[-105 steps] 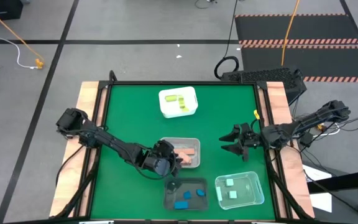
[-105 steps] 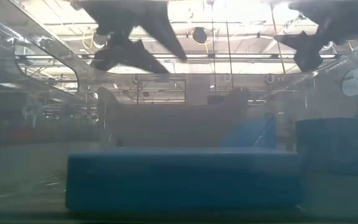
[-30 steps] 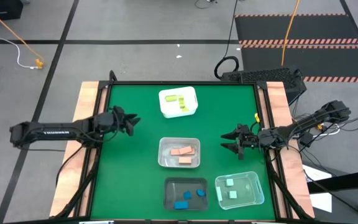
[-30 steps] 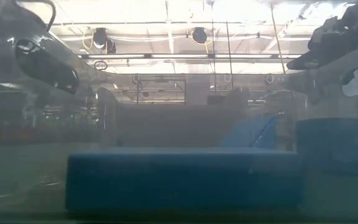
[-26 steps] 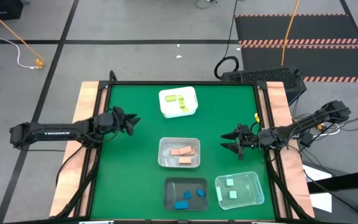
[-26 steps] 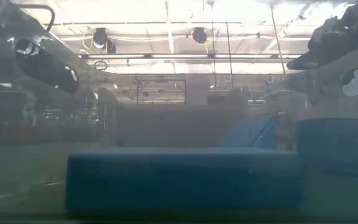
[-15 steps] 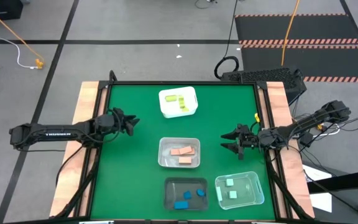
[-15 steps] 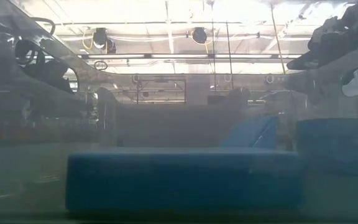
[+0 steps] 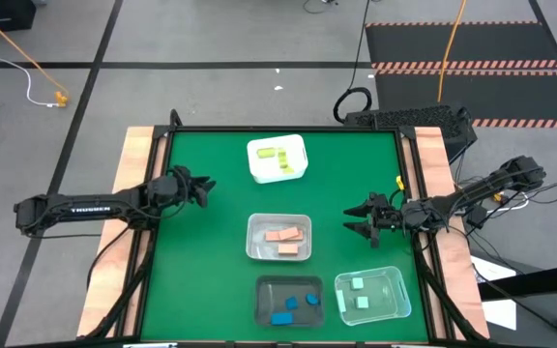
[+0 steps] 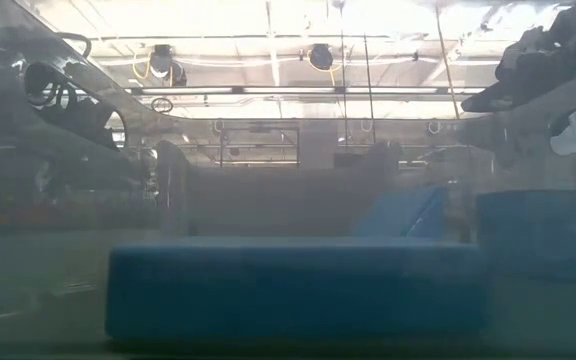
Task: Sort & place blocks by color
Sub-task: Return to Home Position
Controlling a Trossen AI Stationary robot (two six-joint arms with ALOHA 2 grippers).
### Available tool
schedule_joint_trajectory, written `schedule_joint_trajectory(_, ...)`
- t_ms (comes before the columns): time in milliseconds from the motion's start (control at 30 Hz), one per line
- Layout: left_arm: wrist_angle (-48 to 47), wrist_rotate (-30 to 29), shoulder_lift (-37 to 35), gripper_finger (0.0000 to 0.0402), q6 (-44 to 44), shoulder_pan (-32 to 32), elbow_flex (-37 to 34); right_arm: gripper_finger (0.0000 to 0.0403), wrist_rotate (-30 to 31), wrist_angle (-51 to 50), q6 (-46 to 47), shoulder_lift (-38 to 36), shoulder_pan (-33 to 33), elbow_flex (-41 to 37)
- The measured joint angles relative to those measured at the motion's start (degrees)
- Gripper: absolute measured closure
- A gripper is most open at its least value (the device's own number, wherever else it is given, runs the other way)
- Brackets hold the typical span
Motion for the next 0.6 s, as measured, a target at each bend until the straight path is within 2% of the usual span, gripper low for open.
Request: schedule_joint_trajectory(600,0.0,0.0,0.0,0.0227,-0.2,0.0,0.0,0.0181,0.0,0.0,0.0,0.0,0.0,0.0)
